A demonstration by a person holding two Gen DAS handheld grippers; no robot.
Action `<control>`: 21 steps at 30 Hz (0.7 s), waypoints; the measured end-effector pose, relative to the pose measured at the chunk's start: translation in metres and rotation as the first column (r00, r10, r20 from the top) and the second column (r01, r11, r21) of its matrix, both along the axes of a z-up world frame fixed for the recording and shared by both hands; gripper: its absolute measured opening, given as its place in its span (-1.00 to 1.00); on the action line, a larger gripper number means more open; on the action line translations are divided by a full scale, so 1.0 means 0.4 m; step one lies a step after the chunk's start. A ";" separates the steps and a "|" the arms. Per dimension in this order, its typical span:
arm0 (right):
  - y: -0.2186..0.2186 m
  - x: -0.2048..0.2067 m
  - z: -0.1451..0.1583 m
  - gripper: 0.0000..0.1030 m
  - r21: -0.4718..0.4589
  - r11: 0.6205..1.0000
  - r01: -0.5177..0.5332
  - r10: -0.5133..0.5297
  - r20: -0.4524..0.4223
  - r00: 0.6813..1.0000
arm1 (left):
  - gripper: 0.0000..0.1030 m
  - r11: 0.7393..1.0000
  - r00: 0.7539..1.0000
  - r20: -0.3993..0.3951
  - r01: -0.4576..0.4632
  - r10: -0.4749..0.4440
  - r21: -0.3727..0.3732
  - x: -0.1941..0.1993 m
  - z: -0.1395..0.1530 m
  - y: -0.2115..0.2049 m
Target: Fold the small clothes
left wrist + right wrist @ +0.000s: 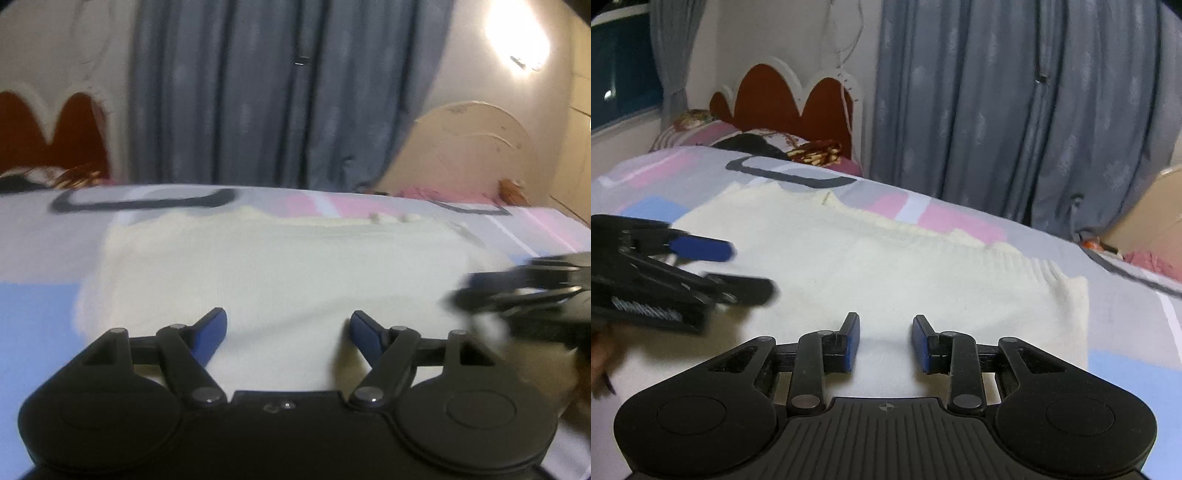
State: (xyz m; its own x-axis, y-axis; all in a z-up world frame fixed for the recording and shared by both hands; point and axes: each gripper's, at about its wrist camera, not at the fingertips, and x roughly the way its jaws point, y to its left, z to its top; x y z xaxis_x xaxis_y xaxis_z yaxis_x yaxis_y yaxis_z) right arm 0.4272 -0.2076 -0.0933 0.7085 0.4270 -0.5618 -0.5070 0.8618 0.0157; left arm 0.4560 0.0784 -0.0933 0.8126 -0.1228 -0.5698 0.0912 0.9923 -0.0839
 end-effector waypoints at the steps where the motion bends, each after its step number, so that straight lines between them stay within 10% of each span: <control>1: -0.029 0.000 -0.004 -0.39 -0.019 0.999 0.042 -0.042 0.010 0.999 | 0.41 1.000 1.000 0.003 -0.015 0.015 0.006 -0.013 -0.002 0.026; 7: -0.157 0.008 -0.006 -0.39 0.042 0.971 0.235 -0.233 -0.048 0.971 | 0.38 0.998 0.999 0.013 -0.041 0.040 0.054 -0.028 0.027 0.010; 15: 0.060 -0.088 -0.004 -0.39 -0.042 0.999 0.028 -0.028 0.002 1.000 | 0.45 0.998 0.999 -0.026 0.029 -0.028 0.053 0.001 0.001 -0.140; 21: 0.016 -0.159 0.003 -0.39 -0.014 0.999 0.040 -0.040 -0.004 0.999 | 0.46 1.000 1.000 0.000 -0.002 0.002 0.016 -0.087 0.014 -0.102</control>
